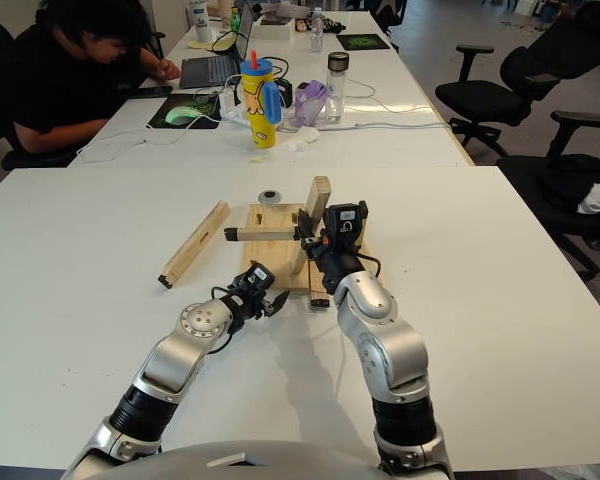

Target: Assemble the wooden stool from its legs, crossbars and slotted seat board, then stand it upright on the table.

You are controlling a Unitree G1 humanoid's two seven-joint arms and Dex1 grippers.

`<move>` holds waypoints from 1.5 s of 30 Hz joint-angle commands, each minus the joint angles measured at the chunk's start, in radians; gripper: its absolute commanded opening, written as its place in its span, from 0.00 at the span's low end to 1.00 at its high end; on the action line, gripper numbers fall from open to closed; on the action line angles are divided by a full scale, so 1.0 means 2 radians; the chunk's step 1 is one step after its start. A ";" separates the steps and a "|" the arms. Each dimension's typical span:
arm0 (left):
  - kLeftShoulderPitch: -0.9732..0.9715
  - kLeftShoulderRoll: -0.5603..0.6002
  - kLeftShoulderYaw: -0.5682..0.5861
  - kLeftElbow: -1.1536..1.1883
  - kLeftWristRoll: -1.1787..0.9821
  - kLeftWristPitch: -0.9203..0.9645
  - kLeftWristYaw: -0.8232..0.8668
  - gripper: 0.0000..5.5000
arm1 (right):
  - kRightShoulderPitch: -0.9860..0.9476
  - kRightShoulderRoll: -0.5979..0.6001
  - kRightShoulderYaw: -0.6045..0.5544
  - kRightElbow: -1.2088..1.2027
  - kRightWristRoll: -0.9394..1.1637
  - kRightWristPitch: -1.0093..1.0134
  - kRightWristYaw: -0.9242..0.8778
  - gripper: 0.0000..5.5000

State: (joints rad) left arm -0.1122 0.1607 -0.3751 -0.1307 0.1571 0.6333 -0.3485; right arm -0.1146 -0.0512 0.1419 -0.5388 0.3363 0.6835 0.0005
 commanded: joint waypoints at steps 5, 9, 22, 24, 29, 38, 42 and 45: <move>0.060 0.009 0.034 0.073 -0.003 0.046 0.034 0.65 | 0.087 -0.046 -0.048 -0.058 0.024 -0.026 0.058 0.37; 0.052 -0.002 0.044 0.080 -0.014 0.052 0.038 0.65 | 0.103 -0.082 -0.024 -0.001 -0.027 0.005 0.049 0.37; 0.032 0.016 -0.040 0.060 0.001 0.057 -0.004 0.65 | 0.011 0.022 -0.022 0.087 -0.037 0.111 -0.020 0.57; 0.027 0.010 -0.046 0.066 0.003 0.052 0.000 0.65 | 0.005 0.013 -0.018 0.098 -0.055 0.122 -0.028 0.64; 0.016 0.003 -0.057 0.092 0.009 0.032 -0.001 0.65 | 0.007 0.001 0.001 0.123 -0.072 0.148 -0.016 0.72; 0.021 -0.011 -0.060 0.082 0.004 0.017 -0.004 0.65 | -0.015 -0.023 0.008 0.180 -0.091 0.134 0.008 0.69; 0.027 0.012 -0.052 0.032 0.005 0.031 -0.016 0.65 | -0.021 -0.023 0.006 0.206 -0.096 0.114 0.017 0.58; 0.020 0.036 -0.044 -0.008 0.008 0.042 -0.033 0.65 | -0.017 -0.024 0.001 0.216 -0.103 0.096 0.016 0.49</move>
State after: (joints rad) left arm -0.1234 0.1786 -0.4523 -0.1450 0.1881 0.6330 -0.3580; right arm -0.1531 -0.0988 0.1557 -0.1416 0.1434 0.8831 0.0359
